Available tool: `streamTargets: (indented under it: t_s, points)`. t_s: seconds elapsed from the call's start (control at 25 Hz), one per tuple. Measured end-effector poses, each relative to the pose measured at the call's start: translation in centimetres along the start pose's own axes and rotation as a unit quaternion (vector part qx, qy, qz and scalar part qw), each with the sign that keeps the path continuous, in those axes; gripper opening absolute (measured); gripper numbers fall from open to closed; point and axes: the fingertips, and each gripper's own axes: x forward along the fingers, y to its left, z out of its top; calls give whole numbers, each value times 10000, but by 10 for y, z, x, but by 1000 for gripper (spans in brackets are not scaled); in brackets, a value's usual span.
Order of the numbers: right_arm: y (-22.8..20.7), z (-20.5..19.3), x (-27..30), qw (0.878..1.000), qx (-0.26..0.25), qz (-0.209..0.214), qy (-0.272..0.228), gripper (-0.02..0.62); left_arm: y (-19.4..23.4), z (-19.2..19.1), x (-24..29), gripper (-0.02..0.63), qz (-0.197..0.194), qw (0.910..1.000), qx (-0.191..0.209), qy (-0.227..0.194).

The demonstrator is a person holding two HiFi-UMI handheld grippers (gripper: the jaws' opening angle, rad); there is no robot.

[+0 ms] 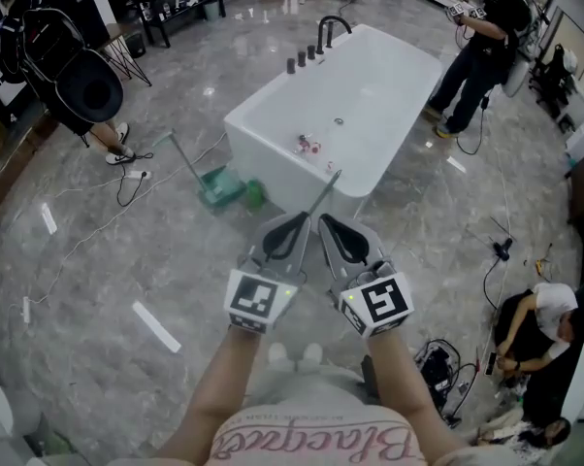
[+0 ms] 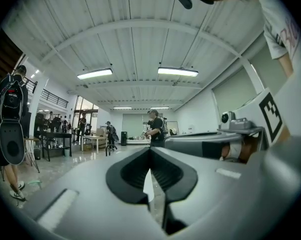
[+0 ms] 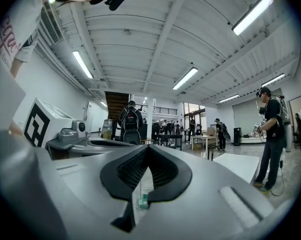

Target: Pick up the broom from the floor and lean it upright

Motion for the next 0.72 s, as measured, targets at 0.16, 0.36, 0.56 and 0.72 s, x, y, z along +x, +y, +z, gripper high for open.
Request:
streamTargets:
  t_s: [0.16, 0.36, 0.56, 0.72]
  points:
    - [1, 1, -2, 10000, -8, -19, -5, 0, 4, 6, -5, 0, 64, 9999, -18, -95]
    - [-4, 3, -6, 9999, 40, -151, -13, 0, 5, 8, -10, 0, 41, 9998, -129, -141]
    - [-5, 4, -7, 9995, 109, -304, 12, 0, 5, 13, -16, 0, 20, 9998, -109, -172]
    - [-6, 4, -10, 9995, 90, -314, 35, 0, 1, 22, -15, 0, -55, 9995, -90, -314]
